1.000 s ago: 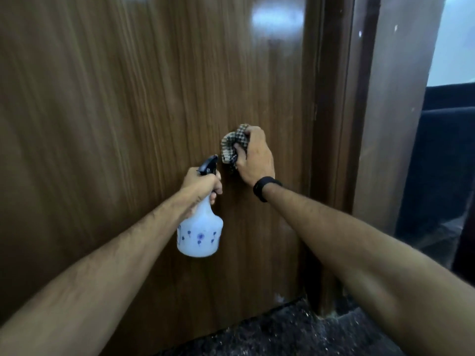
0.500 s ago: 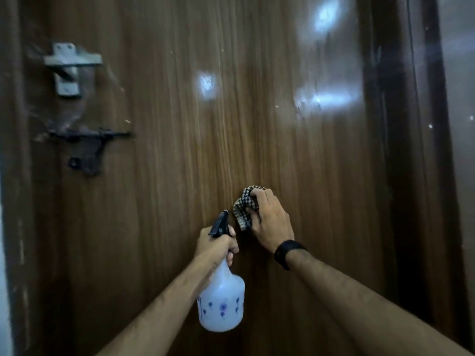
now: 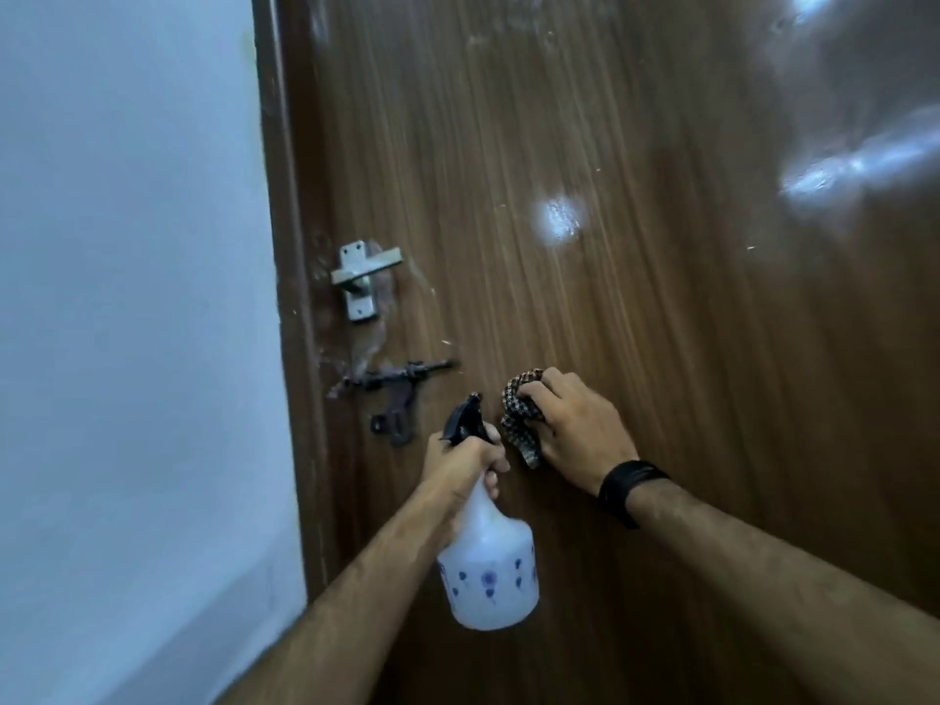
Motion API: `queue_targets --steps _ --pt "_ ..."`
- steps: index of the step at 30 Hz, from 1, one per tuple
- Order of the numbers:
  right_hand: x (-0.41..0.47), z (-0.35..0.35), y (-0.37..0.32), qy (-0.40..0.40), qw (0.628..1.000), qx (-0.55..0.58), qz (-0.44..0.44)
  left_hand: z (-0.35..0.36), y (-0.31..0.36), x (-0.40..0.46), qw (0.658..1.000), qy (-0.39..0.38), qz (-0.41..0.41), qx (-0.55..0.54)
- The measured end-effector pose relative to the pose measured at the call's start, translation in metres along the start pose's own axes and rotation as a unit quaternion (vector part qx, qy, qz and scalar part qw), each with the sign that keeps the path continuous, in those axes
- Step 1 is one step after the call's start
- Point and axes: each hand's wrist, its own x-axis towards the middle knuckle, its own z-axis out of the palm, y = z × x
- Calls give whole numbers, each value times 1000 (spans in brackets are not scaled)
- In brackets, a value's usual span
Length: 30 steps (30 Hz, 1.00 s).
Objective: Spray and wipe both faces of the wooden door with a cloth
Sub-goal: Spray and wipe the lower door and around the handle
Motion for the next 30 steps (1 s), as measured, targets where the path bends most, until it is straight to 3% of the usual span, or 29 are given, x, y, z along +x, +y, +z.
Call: queue_targets --steps 5,9,15,18,21,25,30 --pt "65 7 9 124 992 29 13 -44 51 36 998 40 9 54" --pt "134 14 -2 145 986 75 37 -74 68 49 995 85 -15 58" --pt "173 37 -40 55 990 120 -51 -110 76 56 981 161 -60 86" --pt "182 45 -62 -12 991 93 -99 -121 82 60 983 144 -59 98" --pt "187 55 -81 -26 991 50 -123 -127 80 57 985 115 -56 115" --pt "212 63 -107 -98 971 23 -218 -138 83 67 987 116 -26 107" --pt "220 46 -92 -150 945 -61 -283 -147 85 73 990 84 -28 111"
